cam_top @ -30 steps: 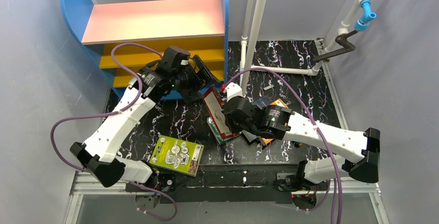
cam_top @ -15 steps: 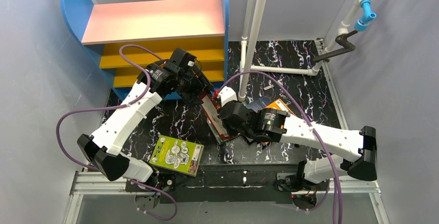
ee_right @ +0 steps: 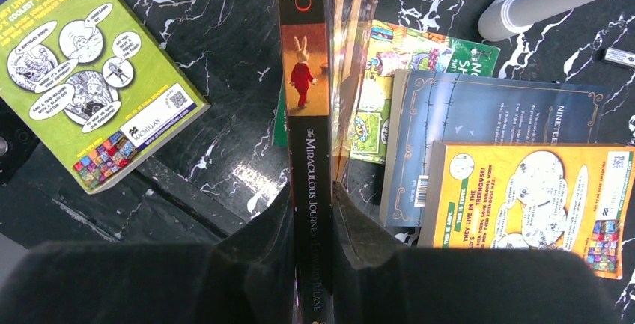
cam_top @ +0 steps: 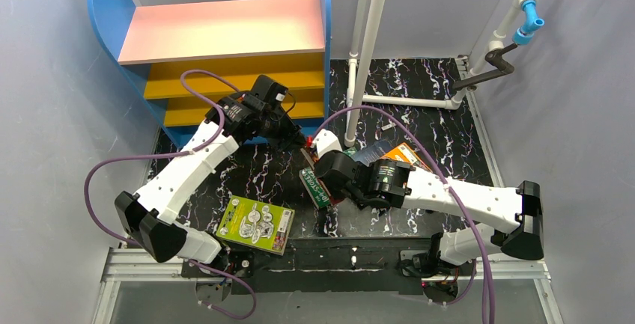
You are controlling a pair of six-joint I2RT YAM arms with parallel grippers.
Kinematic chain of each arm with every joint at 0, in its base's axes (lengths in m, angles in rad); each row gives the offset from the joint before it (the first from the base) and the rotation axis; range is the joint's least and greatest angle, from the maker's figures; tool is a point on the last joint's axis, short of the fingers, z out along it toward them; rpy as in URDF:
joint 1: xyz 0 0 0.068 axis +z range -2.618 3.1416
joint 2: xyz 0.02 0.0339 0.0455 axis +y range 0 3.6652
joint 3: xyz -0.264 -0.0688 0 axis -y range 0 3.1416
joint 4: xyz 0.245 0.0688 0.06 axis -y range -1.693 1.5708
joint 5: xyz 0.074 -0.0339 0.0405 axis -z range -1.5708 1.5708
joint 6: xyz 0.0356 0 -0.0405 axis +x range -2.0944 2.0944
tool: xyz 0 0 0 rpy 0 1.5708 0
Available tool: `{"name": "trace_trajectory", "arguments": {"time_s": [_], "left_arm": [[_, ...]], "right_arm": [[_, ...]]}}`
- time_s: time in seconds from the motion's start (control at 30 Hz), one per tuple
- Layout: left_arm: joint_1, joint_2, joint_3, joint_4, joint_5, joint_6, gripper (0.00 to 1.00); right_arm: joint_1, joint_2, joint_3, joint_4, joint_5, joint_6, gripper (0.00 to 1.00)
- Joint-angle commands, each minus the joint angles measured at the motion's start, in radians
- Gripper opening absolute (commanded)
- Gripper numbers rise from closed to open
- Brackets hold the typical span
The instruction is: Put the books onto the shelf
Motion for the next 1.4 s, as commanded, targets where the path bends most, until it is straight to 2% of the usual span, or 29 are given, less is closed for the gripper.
{"name": "trace_trajectory", "arguments": {"time_s": [0.0, 0.1, 0.13, 0.17, 0.27, 0.43, 0.5, 0.53, 0.6, 0.7, 0.8, 0.93, 1.1, 1.23, 1.37], "left_arm": [[-0.002, -0.062, -0.017, -0.048, -0.073, 0.06, 0.0], [-0.003, -0.103, -0.04, 0.0, -0.088, 0.092, 0.0], [-0.003, -0.112, -0.05, 0.014, -0.089, 0.099, 0.0], [-0.002, -0.119, -0.052, 0.03, -0.086, 0.114, 0.0], [-0.003, -0.124, -0.034, 0.04, -0.085, 0.165, 0.0], [-0.002, -0.134, 0.016, 0.052, -0.055, 0.318, 0.0], [-0.002, -0.153, 0.046, 0.058, 0.04, 0.425, 0.0], [-0.001, -0.177, 0.082, 0.053, 0.115, 0.517, 0.0], [-0.002, -0.204, 0.131, 0.036, 0.187, 0.594, 0.0], [-0.002, -0.215, 0.198, -0.005, 0.213, 0.627, 0.0], [-0.001, -0.211, 0.248, -0.033, 0.268, 0.65, 0.0], [-0.001, -0.237, 0.26, -0.008, 0.352, 0.682, 0.0], [-0.002, -0.231, 0.305, -0.038, 0.41, 0.752, 0.0], [-0.001, -0.259, 0.3, 0.025, 0.478, 0.768, 0.0], [-0.002, -0.256, 0.338, 0.056, 0.543, 0.779, 0.0]], "right_arm": [[-0.006, -0.06, 0.081, 0.038, 0.131, 0.021, 0.03], [-0.006, -0.074, 0.084, 0.035, 0.117, 0.038, 0.37], [-0.006, -0.078, 0.083, 0.035, 0.109, 0.047, 0.53], [-0.006, -0.084, 0.079, 0.035, 0.102, 0.057, 0.61], [-0.005, -0.113, 0.07, 0.042, 0.068, 0.082, 0.73], [-0.008, -0.209, 0.022, 0.104, -0.001, 0.1, 0.79], [-0.018, -0.26, -0.004, 0.141, -0.043, 0.102, 0.82], [-0.058, -0.297, -0.026, 0.17, -0.116, 0.118, 0.86], [-0.17, -0.341, -0.079, 0.237, -0.281, 0.158, 0.87], [-0.327, -0.418, -0.167, 0.35, -0.525, 0.218, 0.87], [-0.54, -0.508, -0.251, 0.45, -0.753, 0.261, 0.9], [-0.713, -0.515, -0.291, 0.509, -1.035, 0.288, 0.9], [-0.772, -0.483, -0.325, 0.682, -1.245, 0.349, 0.92], [-0.773, -0.422, -0.311, 0.804, -1.4, 0.377, 0.93], [-0.773, -0.423, -0.313, 0.871, -1.449, 0.395, 0.95]]}}
